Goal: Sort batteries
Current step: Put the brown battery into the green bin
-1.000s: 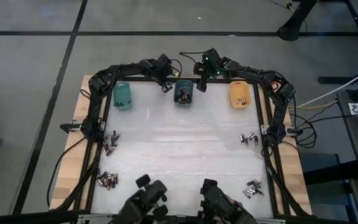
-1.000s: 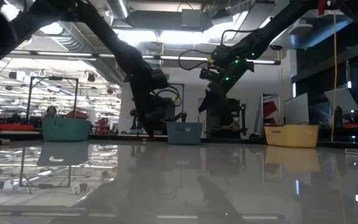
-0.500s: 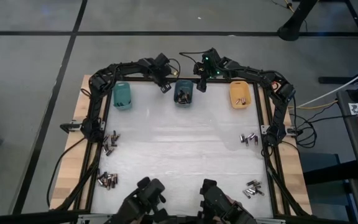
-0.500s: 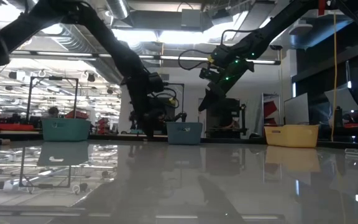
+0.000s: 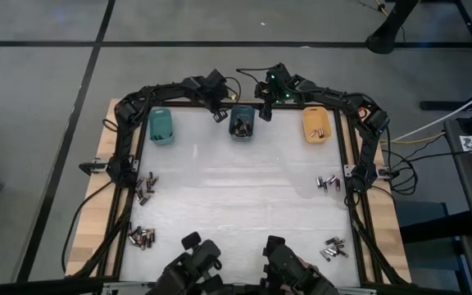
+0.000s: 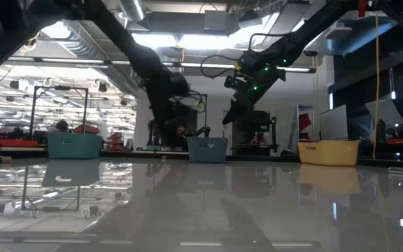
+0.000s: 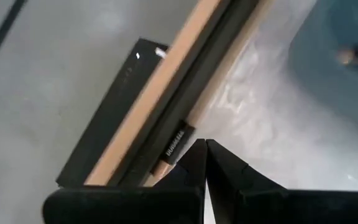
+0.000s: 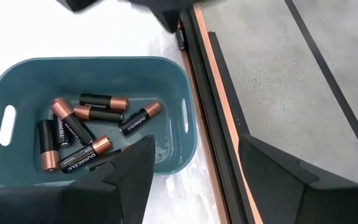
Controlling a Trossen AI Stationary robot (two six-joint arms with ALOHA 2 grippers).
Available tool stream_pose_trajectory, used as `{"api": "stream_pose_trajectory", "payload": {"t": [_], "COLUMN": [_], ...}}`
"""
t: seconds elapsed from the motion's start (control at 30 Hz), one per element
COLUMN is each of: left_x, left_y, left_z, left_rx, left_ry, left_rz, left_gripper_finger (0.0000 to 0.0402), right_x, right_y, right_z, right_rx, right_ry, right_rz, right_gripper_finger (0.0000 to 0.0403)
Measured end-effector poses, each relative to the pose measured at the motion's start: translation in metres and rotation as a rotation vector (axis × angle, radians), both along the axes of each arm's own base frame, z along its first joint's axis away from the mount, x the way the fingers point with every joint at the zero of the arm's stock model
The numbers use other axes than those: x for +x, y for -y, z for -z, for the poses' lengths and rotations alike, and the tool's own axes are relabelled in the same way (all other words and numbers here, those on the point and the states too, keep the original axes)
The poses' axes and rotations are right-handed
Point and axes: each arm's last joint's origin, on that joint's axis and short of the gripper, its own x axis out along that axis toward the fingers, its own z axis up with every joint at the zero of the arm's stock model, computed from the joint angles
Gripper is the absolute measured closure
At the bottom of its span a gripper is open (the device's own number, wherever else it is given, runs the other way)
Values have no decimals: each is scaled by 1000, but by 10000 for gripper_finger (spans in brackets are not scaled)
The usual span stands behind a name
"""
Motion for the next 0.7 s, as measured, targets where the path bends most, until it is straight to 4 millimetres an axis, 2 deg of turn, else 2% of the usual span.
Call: {"api": "stream_pose_trajectory", "payload": {"t": [0.2, 0.43, 0.57, 0.7], "left_x": [1, 6, 9, 20], "left_y": [-10, -13, -3, 14], "left_z": [17, 15, 16, 16], "left_rx": [7, 39, -29, 3], "left_ry": [3, 63, 72, 38], "left_rz": [-7, -34, -166, -292], "left_gripper_finger": [401, 401, 401, 401], "right_x": [0, 0, 0, 0], "right_y": [0, 0, 0, 0], "right_z": [0, 0, 0, 0], "right_rx": [1, 1, 1, 2], "right_ry": [-2, -2, -2, -3], "right_rz": [0, -1, 0, 0], "right_gripper_finger": [169, 169, 169, 169]}}
